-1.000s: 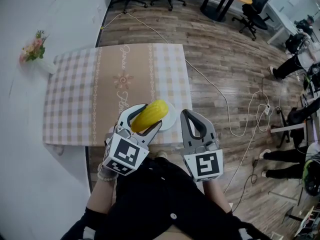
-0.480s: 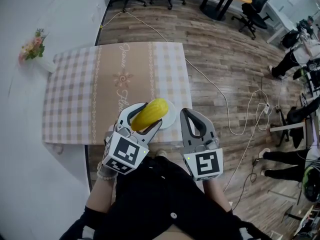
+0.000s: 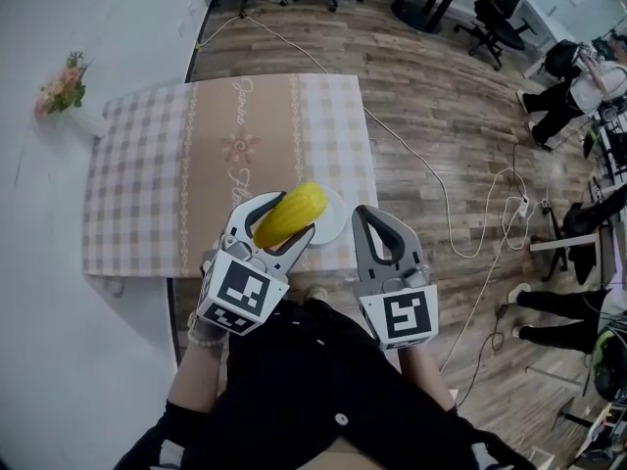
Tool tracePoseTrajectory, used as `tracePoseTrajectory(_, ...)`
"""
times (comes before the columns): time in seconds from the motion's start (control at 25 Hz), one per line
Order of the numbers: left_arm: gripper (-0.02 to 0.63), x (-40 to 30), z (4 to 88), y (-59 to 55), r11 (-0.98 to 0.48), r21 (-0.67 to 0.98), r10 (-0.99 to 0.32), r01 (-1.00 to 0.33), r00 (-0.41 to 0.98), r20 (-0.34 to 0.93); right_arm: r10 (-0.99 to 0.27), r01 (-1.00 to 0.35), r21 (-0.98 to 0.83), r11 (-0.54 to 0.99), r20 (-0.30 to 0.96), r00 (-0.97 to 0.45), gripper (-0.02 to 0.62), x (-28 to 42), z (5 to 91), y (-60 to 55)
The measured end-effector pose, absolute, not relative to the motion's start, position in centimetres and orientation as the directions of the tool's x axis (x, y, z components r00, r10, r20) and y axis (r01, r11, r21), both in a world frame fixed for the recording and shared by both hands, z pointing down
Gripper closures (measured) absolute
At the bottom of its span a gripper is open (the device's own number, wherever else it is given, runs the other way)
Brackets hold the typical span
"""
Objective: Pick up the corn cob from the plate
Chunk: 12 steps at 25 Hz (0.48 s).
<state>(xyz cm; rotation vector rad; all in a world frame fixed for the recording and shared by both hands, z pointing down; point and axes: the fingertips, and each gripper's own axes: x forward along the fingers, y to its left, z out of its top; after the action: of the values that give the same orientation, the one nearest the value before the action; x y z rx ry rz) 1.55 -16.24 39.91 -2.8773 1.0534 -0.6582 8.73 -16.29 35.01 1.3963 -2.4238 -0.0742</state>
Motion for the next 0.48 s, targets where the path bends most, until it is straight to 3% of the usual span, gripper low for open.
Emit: tracePoseTrajectory(0.48, 0.347, 0.4, 39.2, -16.9, -0.755, -0.153, -0.643, -0.638, 0.674, 0.365, -0.847, -0.833, 0.200, 0.516, 0.266, -0.461, 0.554, 8.7, 35.2, -16.2)
